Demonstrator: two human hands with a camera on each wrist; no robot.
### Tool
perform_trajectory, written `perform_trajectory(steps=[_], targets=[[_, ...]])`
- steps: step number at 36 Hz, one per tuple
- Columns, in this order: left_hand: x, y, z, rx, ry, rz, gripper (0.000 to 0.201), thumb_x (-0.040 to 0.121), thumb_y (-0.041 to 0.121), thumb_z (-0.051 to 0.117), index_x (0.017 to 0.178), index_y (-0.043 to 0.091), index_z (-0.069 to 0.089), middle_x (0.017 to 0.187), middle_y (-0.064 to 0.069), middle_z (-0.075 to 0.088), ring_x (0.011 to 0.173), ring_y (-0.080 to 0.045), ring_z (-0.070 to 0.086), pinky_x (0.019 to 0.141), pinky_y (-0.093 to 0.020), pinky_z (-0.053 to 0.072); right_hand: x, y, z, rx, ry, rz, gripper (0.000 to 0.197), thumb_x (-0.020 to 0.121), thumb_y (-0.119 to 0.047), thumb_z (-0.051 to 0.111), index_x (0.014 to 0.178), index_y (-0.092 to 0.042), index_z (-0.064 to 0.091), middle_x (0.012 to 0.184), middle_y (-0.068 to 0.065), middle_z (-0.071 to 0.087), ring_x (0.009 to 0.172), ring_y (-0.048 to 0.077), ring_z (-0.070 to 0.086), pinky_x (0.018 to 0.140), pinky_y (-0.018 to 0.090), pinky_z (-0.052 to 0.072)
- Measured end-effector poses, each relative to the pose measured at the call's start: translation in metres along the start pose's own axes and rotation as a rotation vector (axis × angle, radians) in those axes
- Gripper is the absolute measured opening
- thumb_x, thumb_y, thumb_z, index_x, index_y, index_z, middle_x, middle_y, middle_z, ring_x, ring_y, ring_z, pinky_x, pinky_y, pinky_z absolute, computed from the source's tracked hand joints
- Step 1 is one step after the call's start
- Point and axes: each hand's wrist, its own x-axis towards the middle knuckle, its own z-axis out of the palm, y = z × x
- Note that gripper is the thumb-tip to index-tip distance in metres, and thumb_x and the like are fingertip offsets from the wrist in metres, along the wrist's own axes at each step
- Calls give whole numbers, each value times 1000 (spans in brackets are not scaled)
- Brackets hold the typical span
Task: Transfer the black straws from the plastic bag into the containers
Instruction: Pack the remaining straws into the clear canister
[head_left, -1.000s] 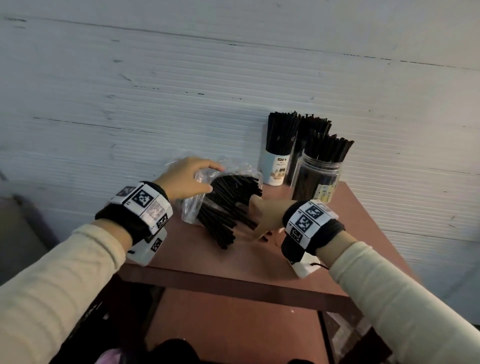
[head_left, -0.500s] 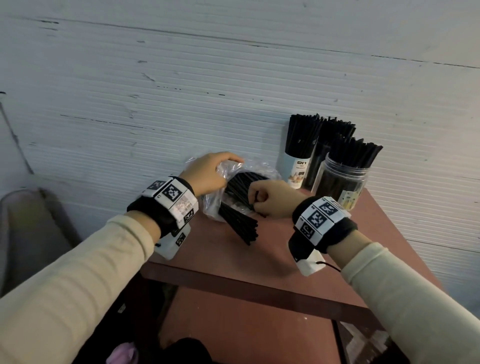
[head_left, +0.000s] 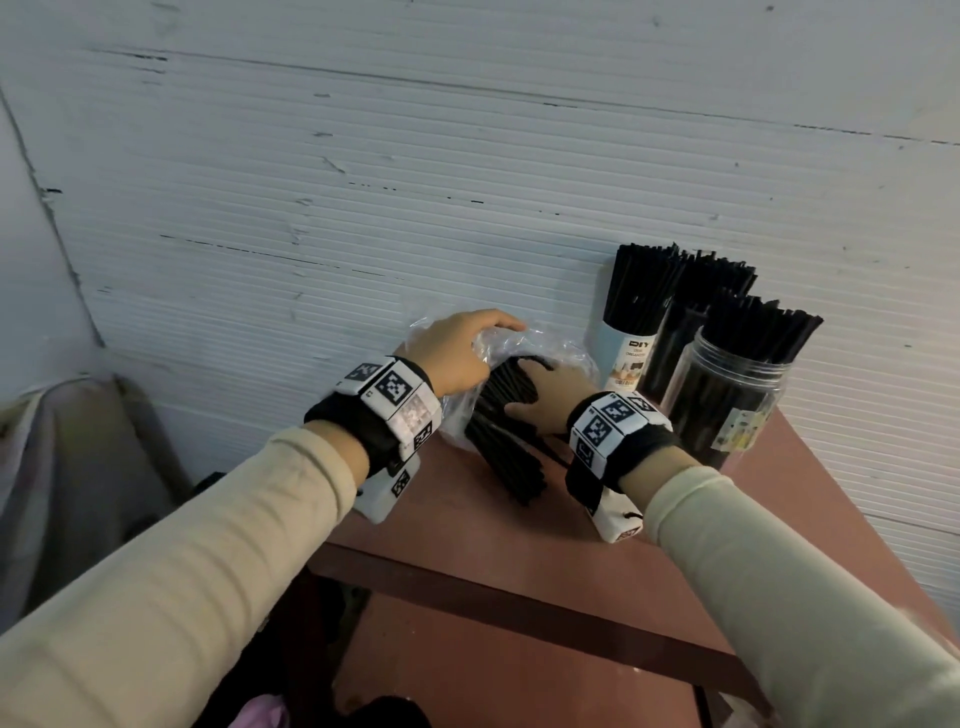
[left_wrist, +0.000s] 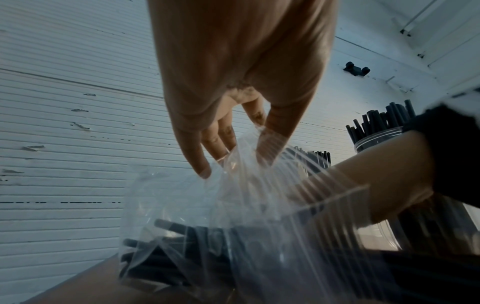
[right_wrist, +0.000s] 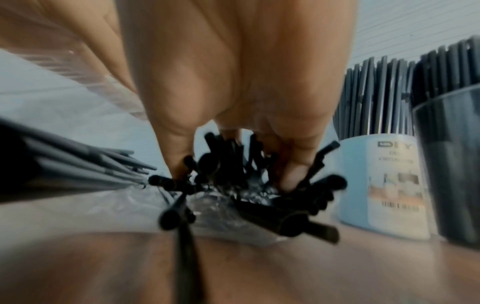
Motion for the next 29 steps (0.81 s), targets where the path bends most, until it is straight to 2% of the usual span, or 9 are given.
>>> perform_trajectory(steps=[5,9,10,12,13,15,19,26,29], targets=[[0,0,1,0,10,2,64,82,-9,54,128,35,59,143,7,52,35,-2,40,42,-14,35,2,-3,-1,55,-86,-47,64,90,-40,59,146,-31,30,138,7,53,126,29,49,106,41,39],[-1,-1,-3,11,-7,-14,63,82,-6,57,129,36,58,143,8,52,38,0,44,43,-13,37,1,-8,-2,71,-45,-104,69,88,-29,61,146,-40,27,142,7,48,128,31,45,108,44,37],[-1,-1,-4,12,-15,-18,63,83,-6,57,130,36,57,143,8,51,44,-1,49,46,-17,43,2,-9,-1,64,-37,-108,71,87,-31,61,146,-44,24,145,8,44,130,32,43,108,46,37],[-3,0,-5,19,-28,-33,65,82,-6,57,130,38,56,146,7,49,77,-23,68,65,-33,58,2,-8,1,62,-29,-109,70,87,-34,59,144,-51,22,148,12,37,131,35,40,108,47,37],[-3,1,-6,29,-30,-42,66,81,-6,58,130,39,56,147,6,48,94,-34,67,74,-41,58,2,-7,0,65,-29,-120,66,89,-33,58,144,-52,25,145,14,37,129,35,41,108,47,37],[-4,3,-7,43,-28,-51,66,81,-5,59,130,39,56,147,7,48,106,-39,64,80,-46,57,0,-6,0,65,-30,-150,56,92,-29,55,140,-52,35,135,14,40,123,33,44,107,44,36],[-5,5,-9,43,-18,-44,65,81,-5,58,130,38,56,145,6,50,98,-39,66,75,-48,57,-1,-6,-5,93,-4,-195,43,89,-20,59,127,-39,56,125,10,46,118,30,47,106,40,36],[-5,3,-9,48,-4,-46,64,82,-5,58,129,38,57,145,7,50,104,-40,64,82,-47,56,-9,-5,-16,174,67,-243,42,86,-9,59,123,-28,62,126,4,58,116,22,52,95,27,41],[-4,-1,-9,34,-11,-31,61,83,0,60,129,39,56,144,9,51,81,-28,68,68,-27,55,-14,-5,-20,216,126,-246,43,84,-5,58,121,-26,64,123,1,63,114,19,56,97,25,42]])
